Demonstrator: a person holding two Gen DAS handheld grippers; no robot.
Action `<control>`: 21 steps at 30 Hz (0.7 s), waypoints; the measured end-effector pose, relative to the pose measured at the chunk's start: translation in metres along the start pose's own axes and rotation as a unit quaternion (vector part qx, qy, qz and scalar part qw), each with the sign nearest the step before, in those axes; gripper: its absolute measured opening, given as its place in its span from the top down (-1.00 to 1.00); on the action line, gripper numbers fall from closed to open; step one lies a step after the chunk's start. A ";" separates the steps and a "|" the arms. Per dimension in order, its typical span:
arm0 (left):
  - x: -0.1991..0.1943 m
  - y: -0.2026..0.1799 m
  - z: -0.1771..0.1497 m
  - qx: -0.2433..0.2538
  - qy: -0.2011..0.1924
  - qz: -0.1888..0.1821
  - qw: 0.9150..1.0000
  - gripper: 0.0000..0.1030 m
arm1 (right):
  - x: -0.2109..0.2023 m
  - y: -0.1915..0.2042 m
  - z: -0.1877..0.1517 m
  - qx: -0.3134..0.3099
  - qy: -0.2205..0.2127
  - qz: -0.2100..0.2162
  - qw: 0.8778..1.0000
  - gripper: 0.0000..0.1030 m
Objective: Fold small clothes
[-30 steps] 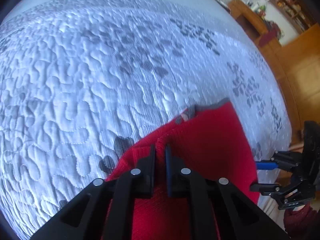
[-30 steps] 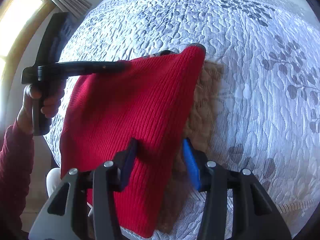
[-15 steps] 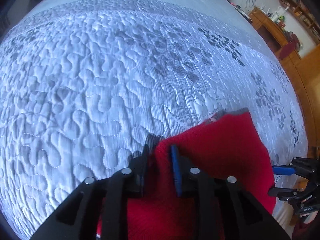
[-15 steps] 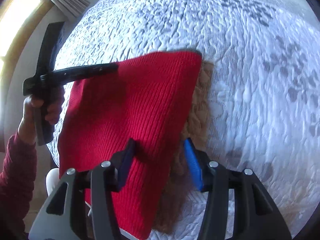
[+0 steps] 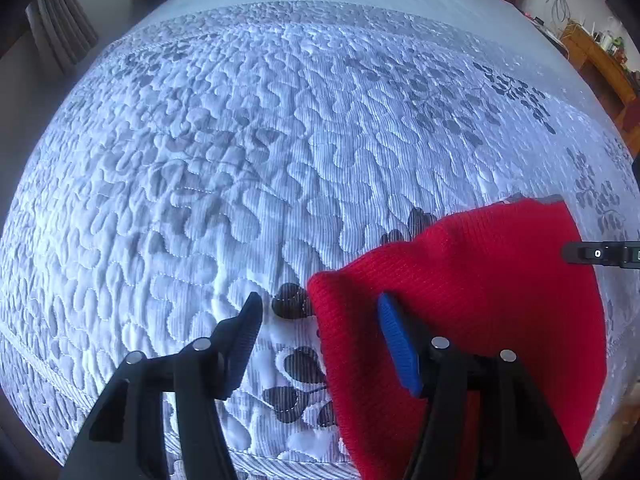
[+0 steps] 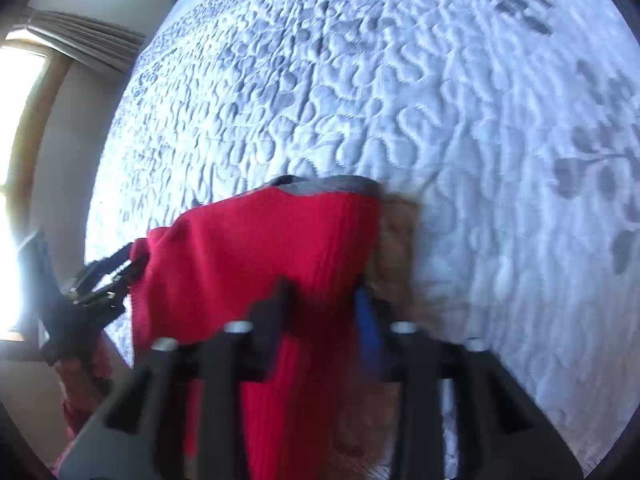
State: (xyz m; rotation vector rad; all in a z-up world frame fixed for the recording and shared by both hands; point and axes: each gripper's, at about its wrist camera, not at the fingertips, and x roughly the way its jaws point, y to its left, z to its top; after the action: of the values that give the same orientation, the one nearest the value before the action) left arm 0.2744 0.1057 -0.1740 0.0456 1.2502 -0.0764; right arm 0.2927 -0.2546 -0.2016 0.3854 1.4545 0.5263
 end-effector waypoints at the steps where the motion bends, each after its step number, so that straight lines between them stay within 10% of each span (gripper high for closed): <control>1: 0.001 -0.002 -0.001 0.003 -0.001 -0.003 1.000 -0.06 | 0.000 0.001 0.001 0.001 -0.002 0.002 1.000 0.79; 13: 0.008 -0.002 -0.005 -0.024 0.001 -0.017 1.000 0.15 | 0.007 -0.025 0.002 0.032 -0.027 -0.028 0.999 0.86; 21: -0.034 0.008 -0.038 -0.057 -0.007 -0.028 0.998 -0.18 | -0.029 0.002 -0.029 -0.010 -0.053 -0.035 0.998 0.24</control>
State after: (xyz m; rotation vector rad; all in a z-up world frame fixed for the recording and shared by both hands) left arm 0.2281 0.1174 -0.1541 -0.0877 1.2406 -0.0534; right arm 0.2622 -0.2712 -0.1795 0.3406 1.3545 0.4576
